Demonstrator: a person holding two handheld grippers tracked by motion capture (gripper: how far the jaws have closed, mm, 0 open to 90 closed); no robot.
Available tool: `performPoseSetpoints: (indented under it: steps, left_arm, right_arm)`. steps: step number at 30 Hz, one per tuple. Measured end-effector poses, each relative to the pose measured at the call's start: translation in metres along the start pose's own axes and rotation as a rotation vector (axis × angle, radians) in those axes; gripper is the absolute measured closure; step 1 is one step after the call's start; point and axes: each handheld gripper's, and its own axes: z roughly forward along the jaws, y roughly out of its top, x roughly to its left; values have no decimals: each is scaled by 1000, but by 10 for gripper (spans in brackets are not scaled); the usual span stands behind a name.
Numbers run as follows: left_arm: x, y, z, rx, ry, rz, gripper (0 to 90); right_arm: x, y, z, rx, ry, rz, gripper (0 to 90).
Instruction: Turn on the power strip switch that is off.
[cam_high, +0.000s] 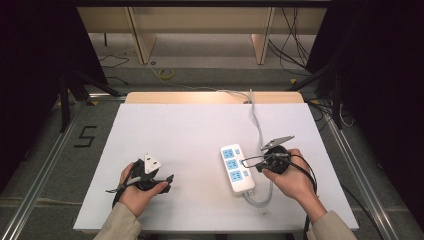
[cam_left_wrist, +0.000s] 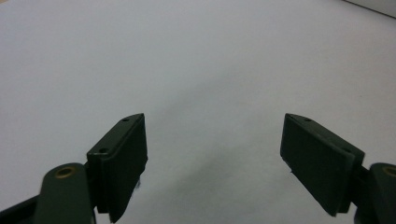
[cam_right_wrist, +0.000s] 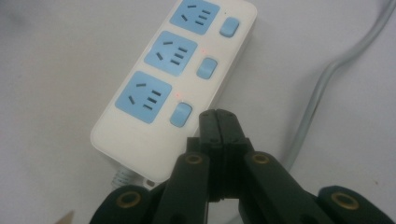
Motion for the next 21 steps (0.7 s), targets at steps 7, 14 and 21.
performPoseSetpoints:
  steps: [7, 14, 21]
  left_arm:
    - [0, 0, 0, 1, 1, 0, 228]
    - [0, 0, 0, 1, 2, 2, 228]
    - [0, 0, 0, 0, 2, -2, 227]
  right_arm:
    - [2, 4, 1, 3, 3, -6, 900]
    - [3, 7, 2, 11, 5, -8, 900]
    - [5, 11, 3, 14, -2, -17, 900]
